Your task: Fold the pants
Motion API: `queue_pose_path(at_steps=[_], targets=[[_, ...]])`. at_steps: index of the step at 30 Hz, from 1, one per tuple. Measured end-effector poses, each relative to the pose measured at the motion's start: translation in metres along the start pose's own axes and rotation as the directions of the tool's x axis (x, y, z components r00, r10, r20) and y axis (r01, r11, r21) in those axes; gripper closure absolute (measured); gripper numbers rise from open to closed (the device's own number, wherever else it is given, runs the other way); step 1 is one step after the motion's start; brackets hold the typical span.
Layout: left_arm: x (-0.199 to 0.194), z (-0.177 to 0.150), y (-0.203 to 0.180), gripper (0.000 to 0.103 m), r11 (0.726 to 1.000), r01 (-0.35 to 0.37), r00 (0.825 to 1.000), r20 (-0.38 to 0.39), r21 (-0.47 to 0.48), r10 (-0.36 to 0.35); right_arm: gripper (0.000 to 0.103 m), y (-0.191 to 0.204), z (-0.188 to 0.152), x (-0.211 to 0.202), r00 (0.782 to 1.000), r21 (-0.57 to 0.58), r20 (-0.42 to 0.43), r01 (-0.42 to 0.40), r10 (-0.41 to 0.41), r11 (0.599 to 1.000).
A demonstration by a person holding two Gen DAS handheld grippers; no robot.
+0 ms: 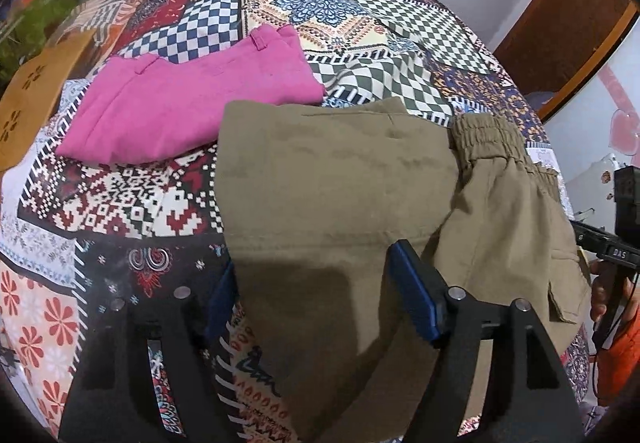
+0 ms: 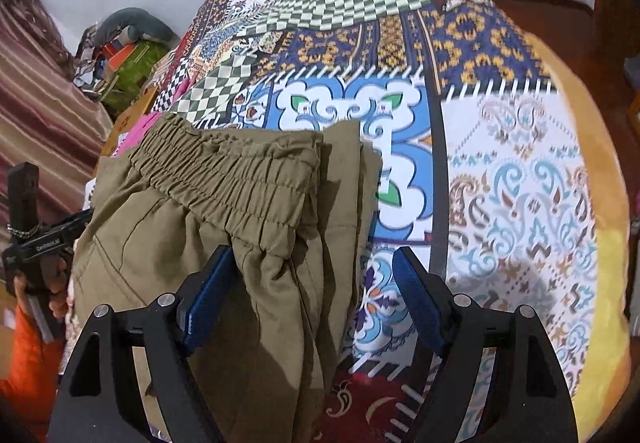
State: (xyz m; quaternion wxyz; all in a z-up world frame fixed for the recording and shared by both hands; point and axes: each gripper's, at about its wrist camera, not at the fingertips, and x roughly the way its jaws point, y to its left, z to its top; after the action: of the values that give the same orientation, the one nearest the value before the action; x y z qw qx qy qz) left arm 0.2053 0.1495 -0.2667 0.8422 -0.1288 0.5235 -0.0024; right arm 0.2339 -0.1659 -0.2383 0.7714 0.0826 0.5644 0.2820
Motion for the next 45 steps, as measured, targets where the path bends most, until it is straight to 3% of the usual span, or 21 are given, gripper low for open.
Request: queue_pose_path(at_steps=[13, 24, 29, 30, 31, 32, 35, 38, 45], targets=[[-0.016, -0.019, -0.008, 0.031, 0.999, 0.036, 0.999, -0.011, 0.027, -0.036, 0.025, -0.003, -0.016, -0.011, 0.998, 0.036, -0.049, -0.029, 0.031, 0.999], [0.002, 0.008, -0.005, 0.031, 0.998, 0.058, 0.998, -0.011, -0.009, -0.058, 0.025, 0.006, 0.003, 0.005, 0.997, 0.021, -0.028, -0.075, 0.075, 0.997], [-0.001, 0.009, -0.01, 0.034, 0.998, 0.056, 0.998, 0.002, 0.016, -0.056, 0.037, 0.005, 0.001, 0.0, 0.997, 0.012, -0.012, -0.082, 0.082, 0.997], [-0.002, 0.008, -0.011, 0.037, 0.998, 0.062, 0.998, 0.002, 0.019, -0.063, 0.039, 0.006, 0.0, -0.002, 0.997, 0.002, -0.004, -0.078, 0.079, 0.997], [-0.003, 0.007, -0.011, 0.048, 0.996, 0.082, 0.997, 0.001, 0.02, -0.082, 0.044, 0.006, 0.0, -0.004, 0.997, -0.006, 0.0, -0.077, 0.077, 0.997], [-0.005, 0.006, -0.01, 0.054, 0.988, 0.152, 0.988, -0.018, 0.011, -0.151, 0.049, 0.007, 0.0, -0.005, 0.997, -0.015, 0.004, -0.073, 0.073, 0.997], [-0.006, 0.0, -0.014, 0.056, 0.985, 0.169, 0.985, -0.035, 0.022, -0.168, 0.06, 0.009, -0.002, -0.009, 0.998, -0.036, 0.015, -0.065, 0.065, 0.997], [-0.006, -0.006, -0.016, 0.056, 0.987, 0.158, 0.987, -0.043, 0.04, -0.157, 0.065, 0.009, -0.003, -0.012, 0.998, -0.045, 0.016, -0.061, 0.061, 0.997], [-0.004, -0.009, -0.004, 0.056, 0.985, 0.173, 0.984, -0.046, 0.006, -0.172, 0.063, 0.004, -0.014, -0.014, 0.997, -0.054, -0.032, -0.073, 0.072, 0.996]])
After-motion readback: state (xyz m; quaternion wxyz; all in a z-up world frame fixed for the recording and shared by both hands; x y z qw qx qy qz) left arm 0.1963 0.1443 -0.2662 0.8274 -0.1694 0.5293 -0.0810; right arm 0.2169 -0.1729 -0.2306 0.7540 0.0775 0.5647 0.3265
